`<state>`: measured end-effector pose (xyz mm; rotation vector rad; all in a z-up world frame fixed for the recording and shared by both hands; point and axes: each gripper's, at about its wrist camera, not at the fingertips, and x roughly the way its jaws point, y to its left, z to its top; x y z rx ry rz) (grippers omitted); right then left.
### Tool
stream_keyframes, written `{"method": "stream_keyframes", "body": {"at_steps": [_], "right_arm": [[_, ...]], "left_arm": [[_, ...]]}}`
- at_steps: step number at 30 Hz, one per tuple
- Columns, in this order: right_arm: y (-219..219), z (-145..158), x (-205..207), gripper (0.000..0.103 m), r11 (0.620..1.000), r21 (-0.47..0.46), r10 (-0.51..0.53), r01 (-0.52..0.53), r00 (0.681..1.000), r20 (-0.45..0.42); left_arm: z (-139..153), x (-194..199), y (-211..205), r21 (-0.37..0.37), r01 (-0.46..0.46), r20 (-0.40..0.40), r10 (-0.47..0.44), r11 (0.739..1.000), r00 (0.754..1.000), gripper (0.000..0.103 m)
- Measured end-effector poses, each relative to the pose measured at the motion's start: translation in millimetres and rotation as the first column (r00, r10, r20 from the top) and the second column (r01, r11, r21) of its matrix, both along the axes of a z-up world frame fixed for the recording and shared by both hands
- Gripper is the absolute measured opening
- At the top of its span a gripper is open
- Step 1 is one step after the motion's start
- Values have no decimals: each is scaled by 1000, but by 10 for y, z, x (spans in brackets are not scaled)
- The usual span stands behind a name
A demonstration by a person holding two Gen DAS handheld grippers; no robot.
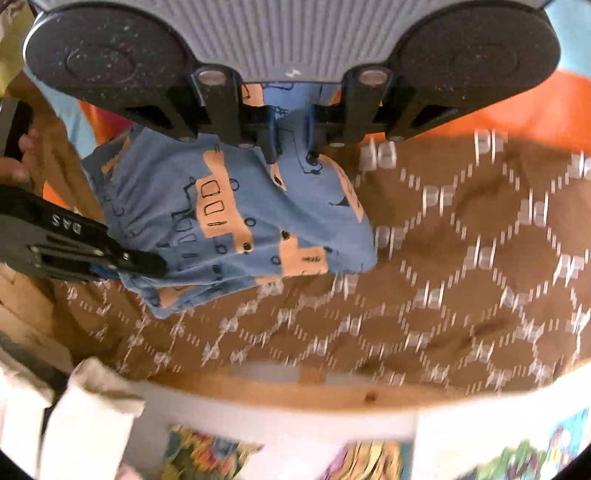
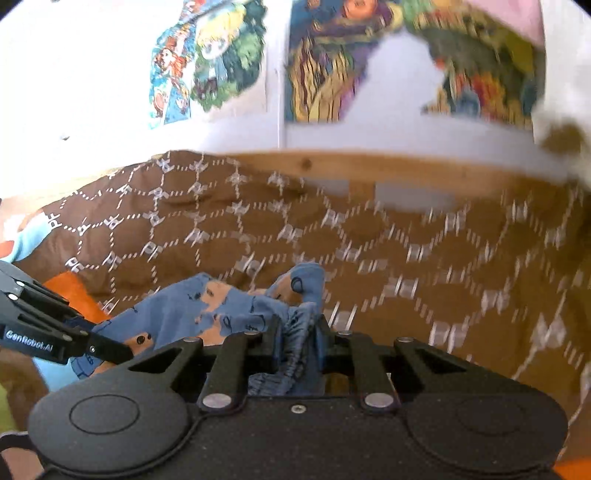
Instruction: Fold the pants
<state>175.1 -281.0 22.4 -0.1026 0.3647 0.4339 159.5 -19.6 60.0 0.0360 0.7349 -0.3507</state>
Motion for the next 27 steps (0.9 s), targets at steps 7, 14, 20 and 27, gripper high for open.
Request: {"method": "stream_keyframes", "body": {"at_steps": [7,14,20,27], "right_arm": [[-60,183,312,17,998,15,-62,61,997,46],[-126,-246,652,18,993,10,-120,121,991,-65],[-135,-275,666,24,992,21,-126,128,989,-75],[-128,-196,485,67,991,39,-126,128,991,-53]], "left_arm": [[29,416,-143,-8,-1,82,2,1000,997,18],[-384,623,-136,24,-18,3,18,1000,1000,22],[-363,610,-22,0,-33,-28,33,999,999,34],[-288,540,120,-53,-103,-43,101,993,994,79]]}}
